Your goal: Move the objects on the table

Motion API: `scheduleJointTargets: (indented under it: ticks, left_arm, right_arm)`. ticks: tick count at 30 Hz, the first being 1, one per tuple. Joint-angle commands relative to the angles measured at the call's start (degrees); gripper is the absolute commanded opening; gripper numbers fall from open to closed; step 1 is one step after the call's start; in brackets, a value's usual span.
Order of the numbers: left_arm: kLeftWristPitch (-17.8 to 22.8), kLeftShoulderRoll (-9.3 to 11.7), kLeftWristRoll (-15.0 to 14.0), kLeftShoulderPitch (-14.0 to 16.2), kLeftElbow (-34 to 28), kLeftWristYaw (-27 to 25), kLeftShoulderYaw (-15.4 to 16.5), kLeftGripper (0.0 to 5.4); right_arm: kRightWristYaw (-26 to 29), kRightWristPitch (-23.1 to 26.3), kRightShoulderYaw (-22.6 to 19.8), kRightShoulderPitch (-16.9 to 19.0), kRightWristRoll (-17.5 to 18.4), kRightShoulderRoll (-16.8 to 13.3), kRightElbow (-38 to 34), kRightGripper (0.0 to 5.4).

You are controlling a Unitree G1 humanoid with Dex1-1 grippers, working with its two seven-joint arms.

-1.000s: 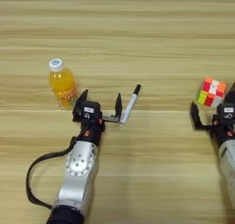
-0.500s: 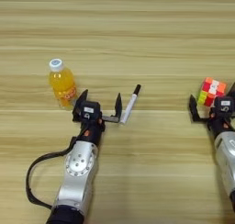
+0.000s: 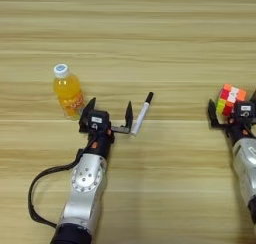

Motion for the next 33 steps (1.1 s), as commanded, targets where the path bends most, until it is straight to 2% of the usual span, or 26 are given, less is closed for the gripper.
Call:
scheduleJointTargets:
  ticks: [1,6,12,17,23,30,31,33]
  left_arm:
    - [-0.1,-0.2,0.6,-0.6,0.5,0.1,0.0,5.4]
    - [-0.1,-0.2,0.6,-0.7,0.6,0.1,-0.1,5.4]
    - [0.0,-0.3,0.6,-0.6,0.5,0.1,-0.1,5.4]
    - [0.0,-0.3,0.6,-0.7,0.5,0.1,-0.1,5.4]
    - [0.0,-0.3,0.7,-0.7,0.6,0.1,-0.2,5.4]
    - [0.0,-0.4,0.8,-0.5,0.4,0.2,-0.4,5.4]
    - [0.0,-0.4,0.8,-0.5,0.4,0.3,-0.4,5.4]
    - [0.0,-0.4,0.8,-0.5,0.4,0.3,-0.4,5.4]
  right_arm:
    - [0.8,1.0,0.9,1.0,-0.5,0.5,1.0,4.4]
    - [2.3,1.2,2.8,2.6,-0.9,1.3,-1.3,3.93]
    - [4.0,2.9,7.1,7.0,-2.0,3.5,-7.1,3.33]
    - [4.5,4.5,10.8,9.9,-3.0,6.1,-10.4,3.33]
    - [4.8,5.4,14.5,11.8,-4.0,8.6,-11.4,3.33]
    - [4.8,5.5,15.4,12.3,-4.5,8.8,-11.6,3.33]
    - [4.9,5.4,15.5,12.4,-4.7,8.7,-11.6,3.69]
    - [5.1,4.8,15.9,12.7,-5.0,8.6,-12.2,3.9]
